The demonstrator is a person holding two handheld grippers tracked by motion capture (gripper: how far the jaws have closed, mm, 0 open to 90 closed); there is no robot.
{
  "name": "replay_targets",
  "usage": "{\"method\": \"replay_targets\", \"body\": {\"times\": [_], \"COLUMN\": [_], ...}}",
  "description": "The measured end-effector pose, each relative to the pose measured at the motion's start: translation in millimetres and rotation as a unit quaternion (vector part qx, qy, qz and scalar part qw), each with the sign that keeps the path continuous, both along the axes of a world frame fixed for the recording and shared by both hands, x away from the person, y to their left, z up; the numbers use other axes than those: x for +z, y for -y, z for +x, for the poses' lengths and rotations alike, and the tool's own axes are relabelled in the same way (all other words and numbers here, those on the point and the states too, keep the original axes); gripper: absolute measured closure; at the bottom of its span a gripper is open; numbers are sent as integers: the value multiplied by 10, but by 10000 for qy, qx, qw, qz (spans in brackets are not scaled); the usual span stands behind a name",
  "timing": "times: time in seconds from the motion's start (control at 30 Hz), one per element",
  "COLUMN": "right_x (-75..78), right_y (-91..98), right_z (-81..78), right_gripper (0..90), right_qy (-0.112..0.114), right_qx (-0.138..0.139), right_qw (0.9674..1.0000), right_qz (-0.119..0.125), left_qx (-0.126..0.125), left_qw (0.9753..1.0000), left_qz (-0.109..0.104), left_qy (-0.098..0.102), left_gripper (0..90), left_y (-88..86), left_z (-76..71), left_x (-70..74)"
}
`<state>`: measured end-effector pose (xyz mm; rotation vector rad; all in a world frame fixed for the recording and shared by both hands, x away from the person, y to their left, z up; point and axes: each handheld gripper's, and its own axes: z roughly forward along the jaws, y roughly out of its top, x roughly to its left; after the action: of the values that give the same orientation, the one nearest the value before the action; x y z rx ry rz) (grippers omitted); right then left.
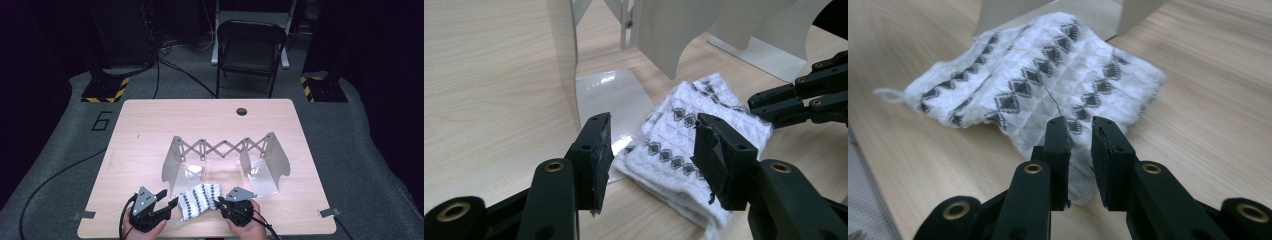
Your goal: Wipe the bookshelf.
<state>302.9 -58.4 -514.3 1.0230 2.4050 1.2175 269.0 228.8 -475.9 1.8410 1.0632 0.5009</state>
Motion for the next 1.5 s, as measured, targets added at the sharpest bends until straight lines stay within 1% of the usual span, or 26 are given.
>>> {"method": "replay_targets", "body": {"times": [0.1, 0.13, 0.17, 0.2, 0.27, 0.33, 0.37, 0.4, 0.43, 0.47, 0.5, 0.53, 0.57, 0.6, 0.63, 0.7, 0.83, 0.9, 1.0, 1.07, 1.13, 1.2, 1.23, 1.33, 1.4, 1.5], "right_x": [-14, -26, -39, -50, -70, -90, -86, -82, -68, -63, -36, -25, 9, 26, 46, 59, -15, -51, -81, -81, -83, -105, -99, -91, -71, 5], "right_y": [-83, -114, -144, -182, -228, -279, -300, -312, -312, -313, -292, -279, -238, -208, -173, -114, -61, -66, -99, -115, -136, -164, -172, -213, -233, -202], "right_z": [-43, -55, -68, -87, -103, -117, -120, -121, -119, -117, -112, -106, -97, -84, -75, -52, -10, -12, -20, -29, -50, -77, -99, -151, -185, -221], "right_gripper": [770, 770, 769, 768, 765, 764, 761, 757, 748, 746, 742, 740, 739, 740, 741, 745, 756, 761, 774, 787, 794, 795, 795, 791, 780, 770], "right_qy": [-129, -140, -117, -142, -188, -180, -178, -149, -140, -85, -99, -37, -34, 5, 38, 118, 67, -6, 46, -37, -87, -78, -147, -289, -297, -199], "right_qx": [129, 160, 190, 210, 282, 291, 327, 342, 331, 272, 264, 227, 197, 157, 119, 46, -47, -58, -48, 1, 8, -8, 26, 153, 274, 308], "right_qw": [9998, 9998, 9997, 9997, 9994, 9994, 9993, 9993, 9993, 9995, 9995, 9995, 9997, 9997, 9998, 9999, 10000, 10000, 10000, 10000, 9999, 10000, 9999, 9994, 9991, 9991], "right_qz": [13, 27, 31, 0, 20, 99, 51, 59, 82, 168, 136, 202, 162, 194, 159, 104, -23, -36, -26, -68, -75, -19, -33, 92, 139, 235], "left_qx": [5, -69, -44, -89, -82, -150, -167, -216, -175, -204, -225, -249, -226, -150, -188, -169, -99, -176, -205, -220, -143, -168, -153, -52, 20, 108], "left_qw": [10000, 9999, 10000, 9999, 9999, 9997, 9995, 9992, 9994, 9991, 9990, 9987, 9988, 9990, 9989, 9988, 9986, 9979, 9971, 9971, 9974, 9975, 9976, 9978, 9980, 9977], "left_qz": [63, 77, 63, 97, 121, 170, 213, 248, 234, 248, 245, 315, 330, 254, 279, 265, 172, 193, 210, 211, 130, 141, 112, 55, 81, 67], "left_qy": [-33, -100, -45, -90, -73, -125, -145, -206, -208, -271, -315, -328, -296, -338, -312, -373, -493, -592, -700, -697, -688, -671, -670, -652, -627, -660], "left_gripper": [467, 457, 454, 450, 445, 443, 443, 443, 443, 443, 440, 435, 428, 417, 404, 387, 368, 359, 350, 344, 334, 326, 323, 318, 311, 300], "left_y": [35, 42, 67, 73, 112, 153, 168, 181, 196, 201, 207, 213, 225, 246, 248, 265, 329, 350, 368, 364, 368, 358, 362, 377, 398, 432], "left_z": [4, 8, 12, 12, 17, 31, 36, 45, 49, 54, 56, 64, 72, 68, 77, 83, 91, 101, 110, 117, 112, 110, 105, 92, 82, 64], "left_x": [-28, -31, -48, -47, -69, -98, -113, -135, -155, -172, -184, -200, -215, -230, -237, -254, -322, -361, -400, -404, -404, -393, -390, -383, -380, -372]}}
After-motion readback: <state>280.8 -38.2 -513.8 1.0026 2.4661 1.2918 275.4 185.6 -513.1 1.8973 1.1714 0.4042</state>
